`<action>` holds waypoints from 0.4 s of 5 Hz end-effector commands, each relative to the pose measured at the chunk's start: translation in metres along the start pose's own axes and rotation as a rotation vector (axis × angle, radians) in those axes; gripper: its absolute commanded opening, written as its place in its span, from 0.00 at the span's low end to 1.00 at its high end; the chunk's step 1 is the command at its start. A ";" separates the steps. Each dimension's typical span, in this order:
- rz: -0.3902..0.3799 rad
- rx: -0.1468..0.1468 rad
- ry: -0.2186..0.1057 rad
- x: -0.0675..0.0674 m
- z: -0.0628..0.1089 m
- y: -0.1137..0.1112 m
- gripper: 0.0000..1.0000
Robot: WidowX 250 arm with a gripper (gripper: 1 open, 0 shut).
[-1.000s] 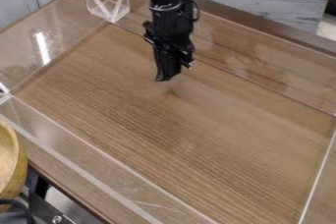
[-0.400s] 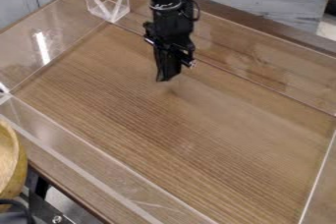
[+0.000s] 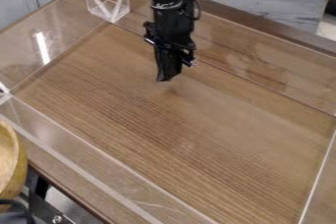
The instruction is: Remove the green block from inside the brown bowl and put it on the table
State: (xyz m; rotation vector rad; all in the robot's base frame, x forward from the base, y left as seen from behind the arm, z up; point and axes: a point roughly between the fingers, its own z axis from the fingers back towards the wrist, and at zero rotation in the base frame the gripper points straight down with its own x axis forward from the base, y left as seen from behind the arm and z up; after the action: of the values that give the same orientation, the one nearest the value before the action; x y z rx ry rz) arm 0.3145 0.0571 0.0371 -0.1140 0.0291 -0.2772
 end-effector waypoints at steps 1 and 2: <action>0.006 0.027 -0.056 0.011 0.019 0.007 0.00; 0.007 0.020 -0.065 0.011 0.020 0.009 0.00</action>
State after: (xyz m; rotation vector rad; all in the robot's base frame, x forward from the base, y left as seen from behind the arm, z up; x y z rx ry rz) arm 0.3165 0.0575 0.0394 -0.1257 0.0231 -0.2771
